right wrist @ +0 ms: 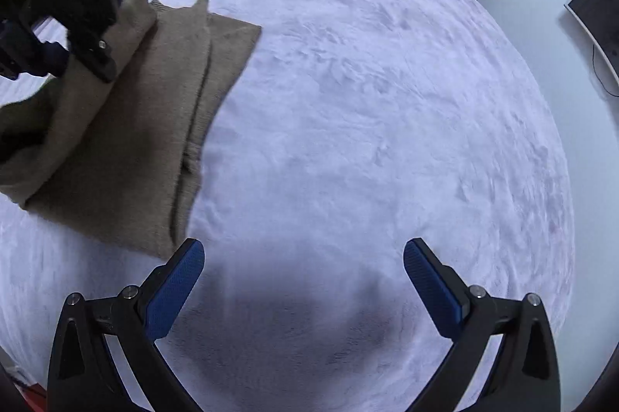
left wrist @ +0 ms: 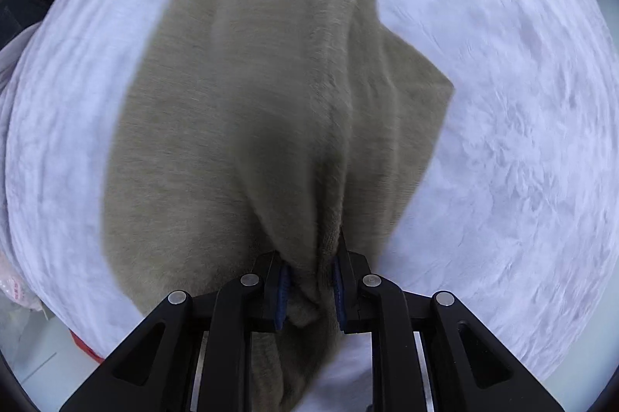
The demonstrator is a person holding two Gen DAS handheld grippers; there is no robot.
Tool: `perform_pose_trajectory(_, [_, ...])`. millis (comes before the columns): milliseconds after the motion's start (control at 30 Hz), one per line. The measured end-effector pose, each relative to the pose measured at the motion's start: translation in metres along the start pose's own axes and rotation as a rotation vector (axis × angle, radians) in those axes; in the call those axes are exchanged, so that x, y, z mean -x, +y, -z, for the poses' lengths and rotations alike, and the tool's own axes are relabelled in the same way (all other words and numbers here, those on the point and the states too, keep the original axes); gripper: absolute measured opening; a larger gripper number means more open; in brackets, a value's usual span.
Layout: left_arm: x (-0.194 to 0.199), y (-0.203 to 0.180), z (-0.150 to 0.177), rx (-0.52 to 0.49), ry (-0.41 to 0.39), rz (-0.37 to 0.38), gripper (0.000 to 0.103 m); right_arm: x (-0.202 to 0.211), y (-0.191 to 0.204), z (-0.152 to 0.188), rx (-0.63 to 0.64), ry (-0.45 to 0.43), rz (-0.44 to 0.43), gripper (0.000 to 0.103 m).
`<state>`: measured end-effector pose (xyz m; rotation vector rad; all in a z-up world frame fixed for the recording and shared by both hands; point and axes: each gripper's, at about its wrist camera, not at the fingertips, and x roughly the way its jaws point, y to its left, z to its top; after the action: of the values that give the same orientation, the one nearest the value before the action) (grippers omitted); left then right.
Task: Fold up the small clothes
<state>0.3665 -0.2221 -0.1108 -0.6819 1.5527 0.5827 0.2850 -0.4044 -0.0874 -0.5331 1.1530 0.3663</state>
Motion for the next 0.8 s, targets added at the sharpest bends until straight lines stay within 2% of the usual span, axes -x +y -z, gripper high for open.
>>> perform_pose_trajectory(167, [-0.016, -0.042, 0.007, -0.088, -0.087, -0.14, 0.023, -0.011, -0.028, 0.019, -0.032, 0.032, 0.001, 0.102])
perform_pose_trajectory(200, [-0.015, -0.044, 0.01, -0.111, -0.093, -0.131, 0.044, -0.013, -0.033, 0.022, -0.038, 0.035, -0.004, 0.102])
perform_pose_trajectory(233, [-0.013, -0.045, 0.013, -0.143, -0.082, -0.077, 0.074, -0.013, -0.037, 0.024, -0.044, 0.036, -0.01, 0.102])
perform_pose_trajectory(267, [-0.009, -0.043, 0.017, -0.172, -0.066, -0.026, 0.082, -0.015, -0.041, 0.024, -0.049, 0.036, -0.018, 0.102])
perform_pose_trajectory(400, [0.028, -0.011, 0.045, -0.241, -0.107, 0.089, 0.083, -0.005, -0.052, 0.02, -0.073, 0.012, -0.076, 0.102])
perform_pose_trajectory(433, [0.042, 0.008, 0.058, -0.263, -0.143, 0.126, 0.083, 0.001, -0.053, 0.017, -0.08, -0.007, -0.104, 0.102])
perform_pose_trajectory(500, [0.059, 0.041, 0.08, -0.305, -0.215, 0.141, 0.083, 0.01, -0.054, 0.01, -0.098, -0.042, -0.183, 0.102])
perform_pose_trajectory(533, [0.065, 0.064, 0.095, -0.336, -0.273, 0.104, 0.083, 0.011, -0.053, 0.006, -0.113, -0.051, -0.233, 0.102])
perform_pose_trajectory(567, [0.068, 0.073, 0.094, -0.359, -0.317, 0.051, 0.083, 0.013, -0.052, 0.002, -0.142, -0.053, -0.311, 0.102])
perform_pose_trajectory(633, [0.06, 0.104, 0.116, -0.435, -0.403, -0.13, 0.083, 0.013, -0.047, -0.003, -0.188, -0.043, -0.432, 0.102])
perform_pose_trajectory(700, [0.036, 0.125, 0.129, -0.493, -0.392, -0.268, 0.083, 0.015, -0.035, -0.009, -0.212, -0.036, -0.515, 0.102])
perform_pose_trajectory(733, [0.021, 0.134, 0.13, -0.499, -0.369, -0.3, 0.083, 0.016, -0.028, -0.012, -0.221, -0.037, -0.558, 0.102])
perform_pose_trajectory(800, [0.006, 0.144, 0.131, -0.503, -0.378, -0.311, 0.083, 0.02, -0.01, -0.019, -0.228, -0.042, -0.628, 0.102])
